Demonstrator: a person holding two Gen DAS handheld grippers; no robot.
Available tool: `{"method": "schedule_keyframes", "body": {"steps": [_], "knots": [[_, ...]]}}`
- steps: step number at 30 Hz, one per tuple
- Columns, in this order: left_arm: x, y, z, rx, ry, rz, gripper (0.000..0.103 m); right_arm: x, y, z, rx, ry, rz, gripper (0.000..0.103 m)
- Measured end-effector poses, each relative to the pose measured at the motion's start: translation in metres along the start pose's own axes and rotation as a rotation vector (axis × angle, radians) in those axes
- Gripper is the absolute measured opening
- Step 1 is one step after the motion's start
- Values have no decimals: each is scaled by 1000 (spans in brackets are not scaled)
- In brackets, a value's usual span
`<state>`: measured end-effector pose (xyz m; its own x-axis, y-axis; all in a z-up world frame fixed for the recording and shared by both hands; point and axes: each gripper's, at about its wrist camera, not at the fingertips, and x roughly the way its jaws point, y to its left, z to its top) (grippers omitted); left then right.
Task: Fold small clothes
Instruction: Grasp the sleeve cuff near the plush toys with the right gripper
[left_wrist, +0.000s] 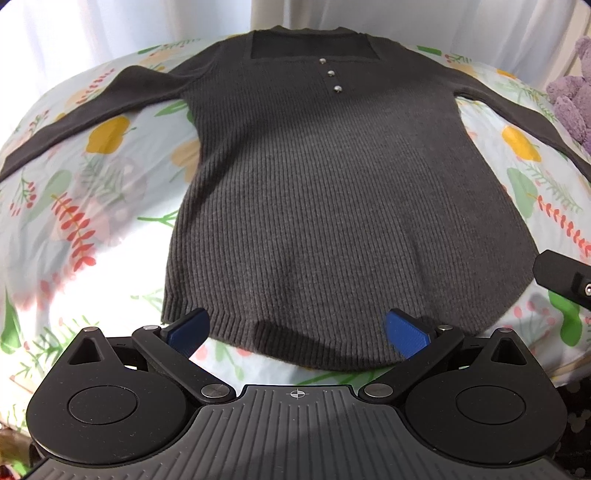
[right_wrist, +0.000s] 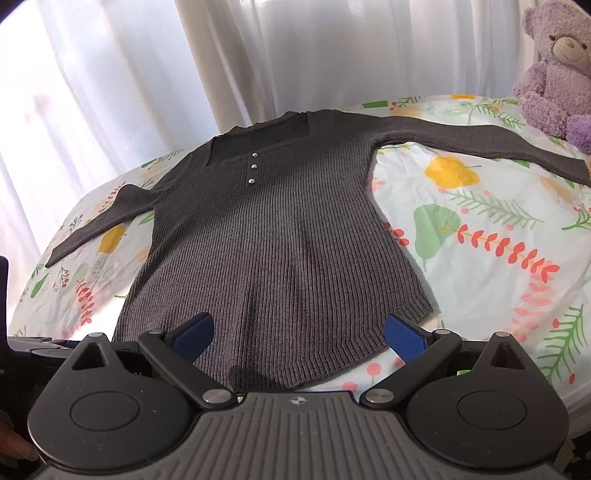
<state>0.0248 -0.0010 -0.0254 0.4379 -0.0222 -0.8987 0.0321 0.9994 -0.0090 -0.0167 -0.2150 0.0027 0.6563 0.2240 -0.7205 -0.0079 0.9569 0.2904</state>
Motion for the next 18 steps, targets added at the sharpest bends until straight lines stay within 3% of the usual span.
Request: {"method": "schedule_keyframes", "body": {"steps": [3, 8, 11, 15, 18], "knots": [[5, -1, 8, -1, 10, -23, 103, 3, -18, 7, 44, -31, 14, 99], [17, -1, 32, -10, -24, -21, 103, 8, -84, 46, 150, -138, -82, 99], [25, 1, 50, -20, -61, 7, 103, 13, -151, 76, 308, -205, -117, 99], [46, 4, 75, -50, -56, 59, 103, 16, -235, 98, 503, -397, -168, 99], [60, 8, 89, -89, -69, 81, 103, 37, -291, 113, 586, -403, -172, 99]]}}
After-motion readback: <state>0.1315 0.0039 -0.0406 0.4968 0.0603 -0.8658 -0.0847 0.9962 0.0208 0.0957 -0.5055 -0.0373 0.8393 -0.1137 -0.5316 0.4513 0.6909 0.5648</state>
